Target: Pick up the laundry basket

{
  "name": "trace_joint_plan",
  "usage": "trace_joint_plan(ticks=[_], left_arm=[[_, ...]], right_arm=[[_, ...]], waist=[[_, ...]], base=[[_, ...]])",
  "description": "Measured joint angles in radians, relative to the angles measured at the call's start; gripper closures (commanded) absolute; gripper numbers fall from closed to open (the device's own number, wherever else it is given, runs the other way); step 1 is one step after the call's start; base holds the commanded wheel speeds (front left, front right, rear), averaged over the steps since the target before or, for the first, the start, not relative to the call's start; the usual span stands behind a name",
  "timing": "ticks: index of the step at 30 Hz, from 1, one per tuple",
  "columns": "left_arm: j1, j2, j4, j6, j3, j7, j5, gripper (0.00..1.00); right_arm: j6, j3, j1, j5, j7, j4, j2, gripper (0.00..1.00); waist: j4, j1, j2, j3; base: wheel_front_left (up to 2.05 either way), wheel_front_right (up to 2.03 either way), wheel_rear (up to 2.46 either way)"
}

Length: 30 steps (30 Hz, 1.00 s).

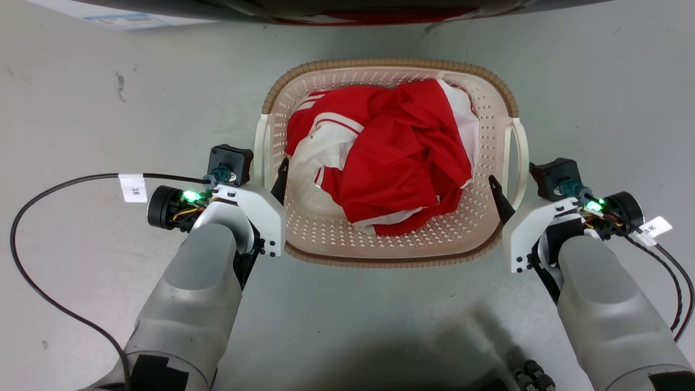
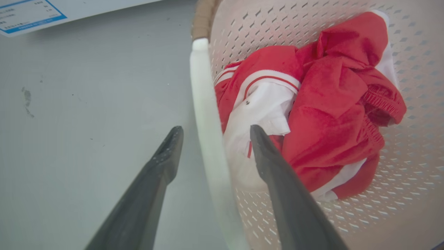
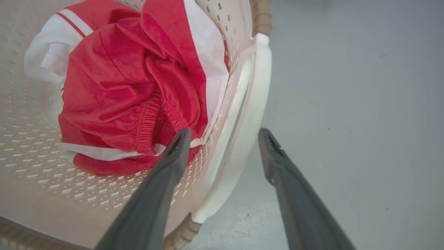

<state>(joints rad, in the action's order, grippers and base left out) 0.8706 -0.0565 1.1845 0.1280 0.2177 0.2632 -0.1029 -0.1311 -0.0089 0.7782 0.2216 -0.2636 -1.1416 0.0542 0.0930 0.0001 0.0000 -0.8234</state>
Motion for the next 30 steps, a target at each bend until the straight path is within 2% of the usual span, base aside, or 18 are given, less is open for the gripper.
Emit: trace_joint_plan(ticks=[10, 11, 12, 13, 23, 30], left_arm=[[0.027, 0.002, 0.025, 0.001, 0.03, 0.0, -0.013, 0.0], [0.033, 0.003, 0.027, 0.001, 0.036, 0.0, -0.013, 0.0], [0.037, 0.003, 0.029, 0.001, 0.041, 0.0, -0.013, 0.51], [0.04, 0.003, 0.03, 0.001, 0.045, 0.0, -0.013, 1.0], [0.05, 0.003, 0.042, -0.003, 0.091, -0.001, -0.051, 1.0], [-0.006, 0.0, 0.043, -0.005, 0.175, -0.001, -0.153, 1.0]], right_arm=[[0.0, -0.008, 0.031, 0.003, 0.0, -0.045, -0.002, 0.0], [0.0, -0.006, 0.035, 0.001, 0.0, -0.053, -0.002, 0.09], [0.0, -0.004, 0.039, -0.002, 0.0, -0.051, -0.002, 0.72], [0.0, -0.003, 0.043, -0.004, 0.0, -0.048, -0.003, 1.0], [0.0, 0.022, 0.058, -0.037, 0.0, -0.081, -0.004, 1.0], [0.0, 0.054, 0.031, -0.065, 0.0, -0.119, -0.003, 1.0]], waist=[[0.003, -0.0001, 0.0, -0.036], [0.001, -0.0001, 0.0, -0.039], [0.0, 0.0, 0.0, -0.041], [-0.001, -0.0001, 0.0, -0.044], [-0.012, 0.0, 0.0, -0.034], [-0.015, -0.0001, 0.0, 0.04]], base=[[0.0, 0.0, 0.0], [0.0, 0.0, 0.0], [0.0, 0.0, 0.0], [0.0, 0.0, 0.0], [0.0, 0.0, 0.0], [0.0, 0.0, 0.0]])
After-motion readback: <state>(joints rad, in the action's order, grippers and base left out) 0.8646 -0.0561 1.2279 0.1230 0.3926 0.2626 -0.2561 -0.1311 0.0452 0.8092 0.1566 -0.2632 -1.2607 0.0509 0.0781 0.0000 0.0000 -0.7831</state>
